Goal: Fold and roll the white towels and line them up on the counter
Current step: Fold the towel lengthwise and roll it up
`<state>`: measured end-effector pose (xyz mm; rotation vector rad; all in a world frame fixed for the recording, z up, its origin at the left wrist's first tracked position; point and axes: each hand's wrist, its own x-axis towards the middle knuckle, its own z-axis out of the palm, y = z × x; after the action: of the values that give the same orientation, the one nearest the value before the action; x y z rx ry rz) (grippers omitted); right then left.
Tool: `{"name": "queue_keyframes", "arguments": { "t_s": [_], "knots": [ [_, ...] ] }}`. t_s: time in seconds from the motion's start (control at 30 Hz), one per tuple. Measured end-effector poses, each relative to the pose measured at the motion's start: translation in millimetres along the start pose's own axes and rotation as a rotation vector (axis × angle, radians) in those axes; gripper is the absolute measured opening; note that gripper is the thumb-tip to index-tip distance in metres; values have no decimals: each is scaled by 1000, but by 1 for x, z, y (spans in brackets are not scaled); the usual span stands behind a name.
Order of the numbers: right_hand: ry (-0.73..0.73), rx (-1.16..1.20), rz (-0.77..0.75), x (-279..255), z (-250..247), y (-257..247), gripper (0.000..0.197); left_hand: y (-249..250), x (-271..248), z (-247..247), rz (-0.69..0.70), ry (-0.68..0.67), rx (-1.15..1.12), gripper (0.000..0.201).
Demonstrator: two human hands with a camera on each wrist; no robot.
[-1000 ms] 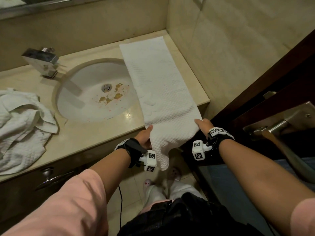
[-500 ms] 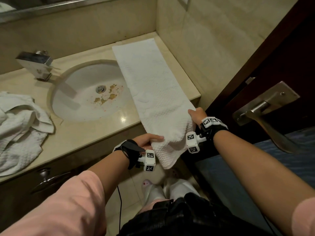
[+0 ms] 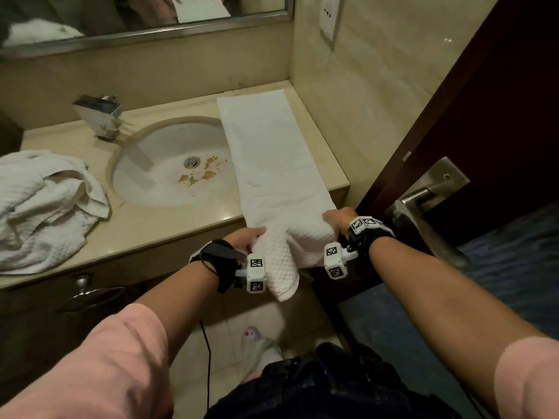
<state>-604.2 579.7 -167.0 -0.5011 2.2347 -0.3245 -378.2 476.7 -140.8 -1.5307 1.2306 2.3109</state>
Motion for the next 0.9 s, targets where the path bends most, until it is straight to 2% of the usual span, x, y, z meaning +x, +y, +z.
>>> {"name": "queue_keyframes", "arguments": {
  "t_s": [0.07,0.17,0.2,0.23,0.3,0.4,0.47,0.53,0.57,0.67,0.7,0.77,0.83,0.87,0.9],
  "knots": [
    [-53,-15,-22,2,-4,7,34,2,-9,5,52,62,-138,20],
    [-72,414,35,6,5,26,63,5,-22,15,103,102,-273,34],
    [-84,515,65,34,15,40,71,5,-25,17,113,108,-306,35],
    [-103,574,69,54,24,52,77,5,-27,17,122,117,-329,35],
    [-141,623,71,41,29,53,82,4,-29,15,122,177,-334,38],
    [-133,667,64,14,29,50,65,-4,-32,12,110,212,-368,40],
    [-127,684,82,22,33,63,72,-9,-32,10,115,221,-399,36],
    [-164,700,104,36,38,77,79,-13,-35,11,86,178,-423,39],
    [-168,696,121,26,34,78,78,-13,-32,9,69,173,-408,43],
    [-162,666,123,-31,17,68,45,-11,-42,13,24,105,-211,58],
    [-162,663,121,-46,13,66,38,-10,-46,15,-9,86,-147,49],
    [-156,676,123,-47,13,71,37,-13,-56,23,-50,1,-81,24],
    [-165,663,120,-46,15,77,40,-18,-70,32,-116,30,-72,16],
    [-146,677,125,-34,20,83,43,-25,-60,26,-120,45,-82,12],
    [-131,678,133,-32,22,86,47,-30,-53,20,-120,55,-83,20]
  ]
}}
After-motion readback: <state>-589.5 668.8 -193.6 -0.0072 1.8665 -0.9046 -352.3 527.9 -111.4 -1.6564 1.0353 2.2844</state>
